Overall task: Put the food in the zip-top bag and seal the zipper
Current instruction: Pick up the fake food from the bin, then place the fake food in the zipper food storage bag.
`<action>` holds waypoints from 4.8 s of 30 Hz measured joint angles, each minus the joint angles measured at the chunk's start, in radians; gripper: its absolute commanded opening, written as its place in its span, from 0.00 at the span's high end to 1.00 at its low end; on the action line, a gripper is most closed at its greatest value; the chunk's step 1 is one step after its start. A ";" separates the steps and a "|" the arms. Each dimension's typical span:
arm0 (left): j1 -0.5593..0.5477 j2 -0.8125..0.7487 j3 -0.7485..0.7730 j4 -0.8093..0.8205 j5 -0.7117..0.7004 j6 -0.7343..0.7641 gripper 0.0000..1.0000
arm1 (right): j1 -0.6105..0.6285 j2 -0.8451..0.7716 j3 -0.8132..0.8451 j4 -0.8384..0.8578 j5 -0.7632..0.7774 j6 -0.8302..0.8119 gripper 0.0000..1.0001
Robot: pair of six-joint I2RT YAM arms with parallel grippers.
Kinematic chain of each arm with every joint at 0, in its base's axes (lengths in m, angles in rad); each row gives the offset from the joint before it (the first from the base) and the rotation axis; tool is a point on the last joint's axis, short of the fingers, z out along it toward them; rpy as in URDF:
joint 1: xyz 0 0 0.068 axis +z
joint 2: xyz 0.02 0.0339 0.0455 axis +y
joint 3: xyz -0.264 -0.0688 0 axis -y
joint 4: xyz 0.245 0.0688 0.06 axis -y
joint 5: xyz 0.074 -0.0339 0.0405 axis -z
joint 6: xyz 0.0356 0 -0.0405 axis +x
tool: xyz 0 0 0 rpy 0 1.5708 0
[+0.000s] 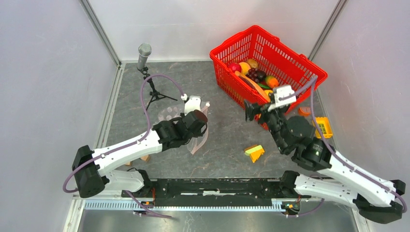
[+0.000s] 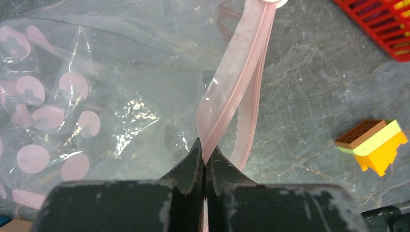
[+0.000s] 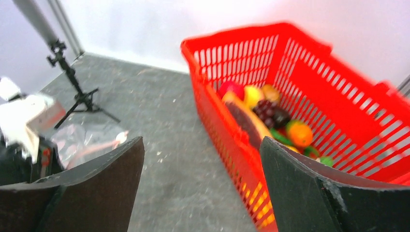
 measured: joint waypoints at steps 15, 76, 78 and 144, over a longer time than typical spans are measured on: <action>0.105 -0.068 -0.024 0.108 0.222 0.031 0.98 | -0.923 0.750 0.620 -0.185 -0.764 -0.138 0.22; 0.163 -0.180 -0.107 0.102 0.398 0.086 0.98 | -1.069 0.700 0.360 -0.181 -1.144 -0.115 1.00; 0.163 -0.181 -0.107 0.102 0.398 0.086 0.98 | -1.069 0.632 0.353 -0.135 -1.156 -0.069 1.00; 0.163 -0.034 -0.021 0.021 0.396 0.204 0.98 | -0.147 0.355 -0.276 -0.097 -0.766 0.613 1.00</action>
